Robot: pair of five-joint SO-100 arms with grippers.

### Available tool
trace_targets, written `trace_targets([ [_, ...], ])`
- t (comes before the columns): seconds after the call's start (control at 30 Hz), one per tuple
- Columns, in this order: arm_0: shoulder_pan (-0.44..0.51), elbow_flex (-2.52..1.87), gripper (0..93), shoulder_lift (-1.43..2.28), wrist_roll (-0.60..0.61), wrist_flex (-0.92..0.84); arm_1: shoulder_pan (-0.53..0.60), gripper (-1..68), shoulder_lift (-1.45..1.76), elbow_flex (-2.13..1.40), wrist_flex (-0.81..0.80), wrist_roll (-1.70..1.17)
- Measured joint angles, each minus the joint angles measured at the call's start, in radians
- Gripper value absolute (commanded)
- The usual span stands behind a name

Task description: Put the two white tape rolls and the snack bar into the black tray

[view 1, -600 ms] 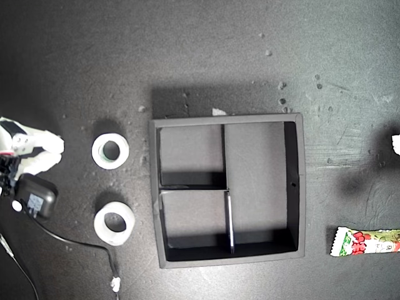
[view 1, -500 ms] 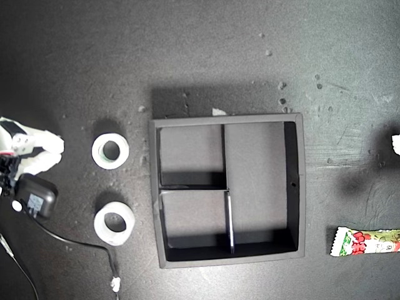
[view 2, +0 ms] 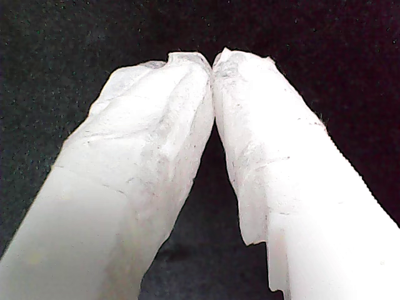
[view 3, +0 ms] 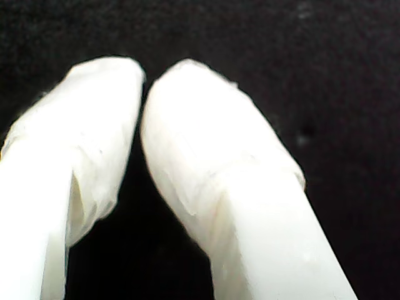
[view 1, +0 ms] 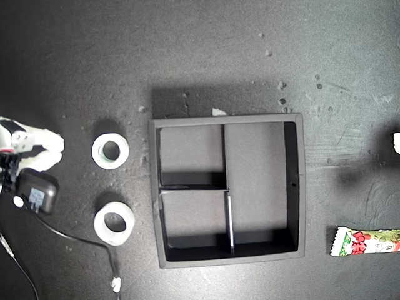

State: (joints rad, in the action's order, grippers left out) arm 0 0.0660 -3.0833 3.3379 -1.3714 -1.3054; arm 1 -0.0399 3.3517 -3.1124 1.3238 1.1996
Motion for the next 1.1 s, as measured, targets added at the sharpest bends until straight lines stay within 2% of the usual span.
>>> trace_targets([
  [0.1, 0.011, 0.000, 0.2, 0.000, 0.067, 0.046, -0.002, -0.4, -0.008, 0.000, -0.089, -0.091],
  [0.23, 0.098, 0.002, 0.5, 0.000, 0.196, 0.163, 0.011, -0.4, -0.009, 0.000, -0.199, -0.229],
  [0.3, 0.110, 0.000, 7.6, 0.000, 0.265, 0.264, -0.005, -0.5, -0.009, 0.000, -0.233, -0.224],
  [0.47, 0.120, 0.015, 20.2, 0.000, 0.414, 0.426, -0.078, -0.6, -0.009, 0.000, -0.288, 0.086],
  [0.57, 0.121, 0.043, 22.4, 0.000, 0.456, 0.483, -0.098, -0.6, -0.009, 0.000, -0.316, 0.206],
  [0.7, 0.130, 0.106, 21.1, 0.000, 0.474, 0.545, -0.130, -0.6, -0.009, 0.000, -0.407, 0.097],
  [0.9, 0.170, 0.170, 19.3, -0.044, 0.460, 0.511, -0.077, -0.6, -0.009, 0.000, -0.538, -0.150],
  [1.1, 0.199, 0.399, 20.2, -0.430, 0.445, 0.474, -0.015, -0.6, -0.009, 0.000, -0.568, -0.249],
])
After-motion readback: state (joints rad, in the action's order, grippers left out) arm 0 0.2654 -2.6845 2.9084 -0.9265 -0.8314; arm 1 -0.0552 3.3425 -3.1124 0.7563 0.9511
